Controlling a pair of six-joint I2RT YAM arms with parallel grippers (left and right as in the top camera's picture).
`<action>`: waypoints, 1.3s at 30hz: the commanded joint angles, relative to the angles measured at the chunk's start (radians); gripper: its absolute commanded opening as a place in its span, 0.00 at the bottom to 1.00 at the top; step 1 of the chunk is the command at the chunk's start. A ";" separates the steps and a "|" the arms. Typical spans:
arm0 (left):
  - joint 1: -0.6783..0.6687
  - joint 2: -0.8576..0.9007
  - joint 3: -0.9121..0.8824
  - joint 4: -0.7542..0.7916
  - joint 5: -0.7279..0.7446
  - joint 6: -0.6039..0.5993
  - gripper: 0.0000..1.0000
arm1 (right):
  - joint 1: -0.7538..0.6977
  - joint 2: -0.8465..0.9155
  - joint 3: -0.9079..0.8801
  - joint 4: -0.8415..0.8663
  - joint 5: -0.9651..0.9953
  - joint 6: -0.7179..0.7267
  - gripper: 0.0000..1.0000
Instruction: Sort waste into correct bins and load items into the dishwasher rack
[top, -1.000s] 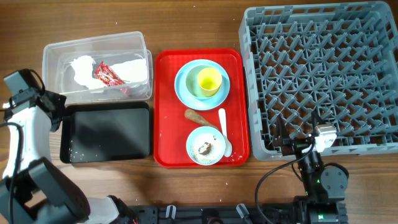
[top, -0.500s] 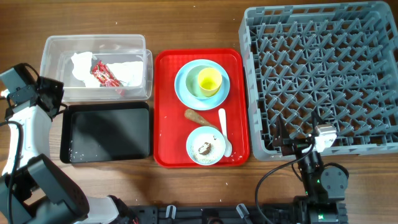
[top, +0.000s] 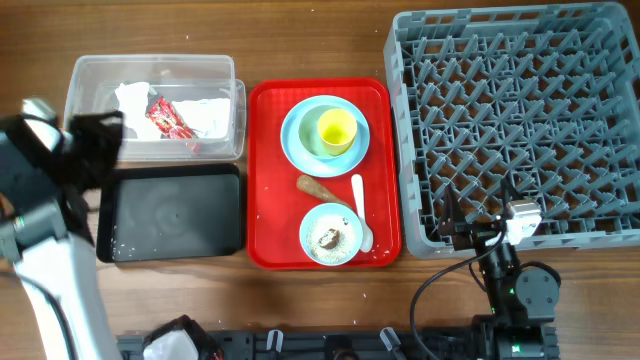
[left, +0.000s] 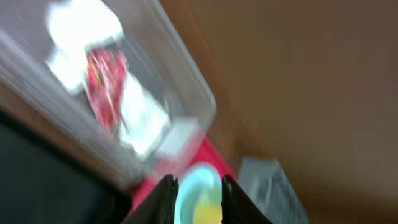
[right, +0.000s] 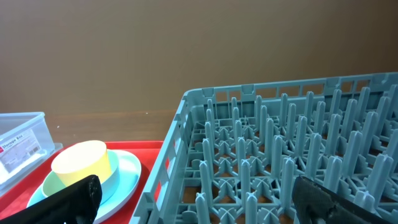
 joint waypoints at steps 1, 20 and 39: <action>-0.171 -0.121 -0.003 -0.279 0.009 0.193 0.26 | -0.003 -0.009 -0.001 0.003 0.003 0.013 1.00; -1.013 0.237 -0.229 -0.121 -0.248 0.067 0.42 | -0.003 -0.009 -0.001 0.003 0.003 0.013 1.00; -1.068 0.402 -0.229 -0.077 -0.302 0.067 0.13 | -0.003 -0.009 -0.001 0.003 0.003 0.013 1.00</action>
